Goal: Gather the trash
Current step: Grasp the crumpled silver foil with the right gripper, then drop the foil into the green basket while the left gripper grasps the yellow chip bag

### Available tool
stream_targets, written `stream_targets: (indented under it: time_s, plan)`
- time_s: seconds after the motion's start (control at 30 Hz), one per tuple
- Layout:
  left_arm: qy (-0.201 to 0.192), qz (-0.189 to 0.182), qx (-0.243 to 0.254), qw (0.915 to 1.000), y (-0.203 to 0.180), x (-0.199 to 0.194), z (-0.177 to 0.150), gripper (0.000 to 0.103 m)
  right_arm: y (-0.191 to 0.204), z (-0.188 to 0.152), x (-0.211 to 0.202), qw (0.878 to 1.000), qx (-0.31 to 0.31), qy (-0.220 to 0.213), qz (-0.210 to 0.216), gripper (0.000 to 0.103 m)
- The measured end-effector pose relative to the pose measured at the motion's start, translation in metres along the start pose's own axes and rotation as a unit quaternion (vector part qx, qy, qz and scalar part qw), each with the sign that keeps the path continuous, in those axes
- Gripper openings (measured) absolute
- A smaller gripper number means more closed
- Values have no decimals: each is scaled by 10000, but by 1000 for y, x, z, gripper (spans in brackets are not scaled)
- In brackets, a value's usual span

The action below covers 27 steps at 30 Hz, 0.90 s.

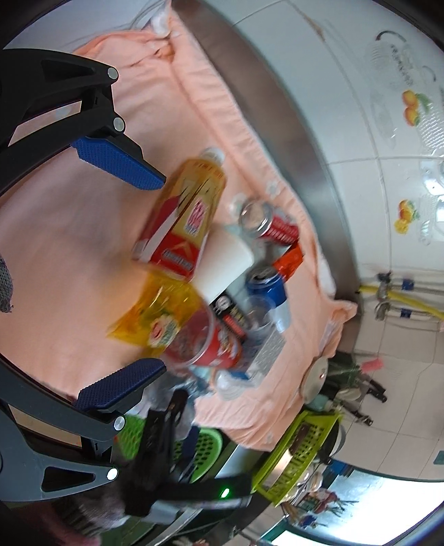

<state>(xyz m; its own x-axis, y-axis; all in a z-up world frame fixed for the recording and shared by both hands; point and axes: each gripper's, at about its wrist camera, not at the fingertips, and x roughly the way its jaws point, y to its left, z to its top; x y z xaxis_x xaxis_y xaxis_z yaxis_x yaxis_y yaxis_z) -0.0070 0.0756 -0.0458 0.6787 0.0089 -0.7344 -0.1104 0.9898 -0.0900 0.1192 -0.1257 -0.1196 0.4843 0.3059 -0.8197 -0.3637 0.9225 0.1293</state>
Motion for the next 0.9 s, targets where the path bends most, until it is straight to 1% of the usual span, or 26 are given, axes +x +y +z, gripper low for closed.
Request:
stream_targets:
  time_s: [0.03,0.07,0.1,0.13,0.2,0.27,0.3,0.33,0.47,0.5,0.57,0.73,0.9]
  plan:
    - [18,5,-12,10000,-3,2,-2,97,-2,0,5,10000,5,43,18,81]
    - [73,-21,-30,10000,-6,5,-5,96,-3,0,9,9999,3,81,66,76]
    - [103,-29,-48,9999,-7,7,-5,95,-4,0,13,9998,-1,150,94,74]
    - [176,-49,-106,9998,-9,11,-6,92,-5,0,17,9998,8,196,101,70]
    - [288,-112,-199,9993,-11,17,-7,90,-6,-2,23,9994,22,278,221,63]
    - [378,-140,-307,9987,-13,24,-8,88,-5,-4,25,9993,19,294,250,53]
    - [412,-184,-366,9983,-14,27,-9,87,-5,-5,25,9991,32,306,309,50]
    - [458,-228,-456,9976,-15,31,-10,84,-7,-6,26,9988,60,317,381,44]
    - [586,-370,-789,9945,-18,45,-12,84,-7,-7,18,9987,82,230,441,29]
    - [615,-438,-909,9930,-18,48,-13,84,-9,-8,13,9986,96,198,478,28]
    - [649,-495,-1143,9901,-19,56,-14,84,-9,-10,6,9985,102,144,519,21]
    - [731,-564,-1479,9847,-23,72,-13,84,-18,-17,-14,9981,217,-7,574,17]
    - [795,-530,-1703,9808,-27,87,-13,84,-28,-21,-34,9974,314,-135,628,17]
